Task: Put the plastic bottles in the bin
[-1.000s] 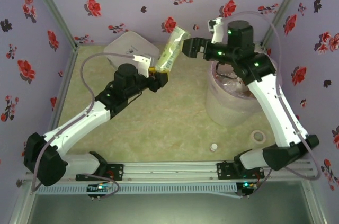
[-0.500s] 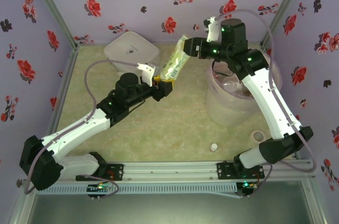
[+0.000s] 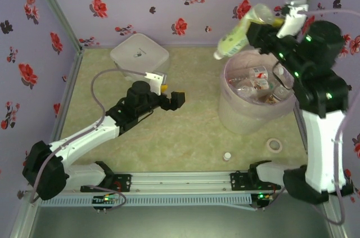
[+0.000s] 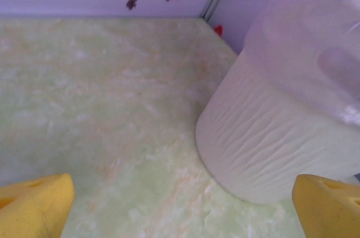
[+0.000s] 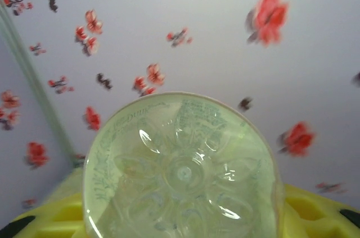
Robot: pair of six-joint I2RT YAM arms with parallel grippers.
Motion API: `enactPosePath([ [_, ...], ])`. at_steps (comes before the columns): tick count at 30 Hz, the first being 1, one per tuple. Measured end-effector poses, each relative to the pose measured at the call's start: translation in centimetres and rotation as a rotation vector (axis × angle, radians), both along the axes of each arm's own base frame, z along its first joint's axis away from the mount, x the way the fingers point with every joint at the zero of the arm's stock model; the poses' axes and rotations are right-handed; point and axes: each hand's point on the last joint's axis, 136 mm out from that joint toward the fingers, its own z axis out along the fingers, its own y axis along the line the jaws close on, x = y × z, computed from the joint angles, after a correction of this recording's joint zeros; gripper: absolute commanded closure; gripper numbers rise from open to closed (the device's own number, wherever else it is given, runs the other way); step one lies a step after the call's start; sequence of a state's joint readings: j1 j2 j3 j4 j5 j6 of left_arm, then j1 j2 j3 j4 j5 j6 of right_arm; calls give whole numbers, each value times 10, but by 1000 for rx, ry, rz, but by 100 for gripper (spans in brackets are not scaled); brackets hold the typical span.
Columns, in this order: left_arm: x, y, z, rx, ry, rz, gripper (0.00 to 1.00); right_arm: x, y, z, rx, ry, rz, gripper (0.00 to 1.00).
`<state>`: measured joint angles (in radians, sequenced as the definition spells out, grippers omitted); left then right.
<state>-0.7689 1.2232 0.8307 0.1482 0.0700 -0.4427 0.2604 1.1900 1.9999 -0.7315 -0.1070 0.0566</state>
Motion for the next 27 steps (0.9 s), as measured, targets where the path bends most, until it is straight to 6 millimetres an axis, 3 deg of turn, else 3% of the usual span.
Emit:
enactPosePath([
  [3,1,2,-17,28,40,8,2,-18,-23,7,-144,-92,-101,100],
  [6,2,3,-21,37,50,13,2,-5,-27,-10,-303,-98,-130,100],
  [9,2,4,-22,42,53,14,2,29,-19,-51,-475,-39,-111,100],
  [13,2,4,-23,43,55,14,3,81,-18,-121,-714,96,-87,100],
  [16,2,4,-23,44,56,16,3,105,-23,-152,-847,144,-83,100],
  [23,3,6,-25,49,59,23,4,111,-33,-176,-949,173,-45,100],
  [27,3,6,-27,52,63,23,3,106,-28,-197,-939,191,14,100],
])
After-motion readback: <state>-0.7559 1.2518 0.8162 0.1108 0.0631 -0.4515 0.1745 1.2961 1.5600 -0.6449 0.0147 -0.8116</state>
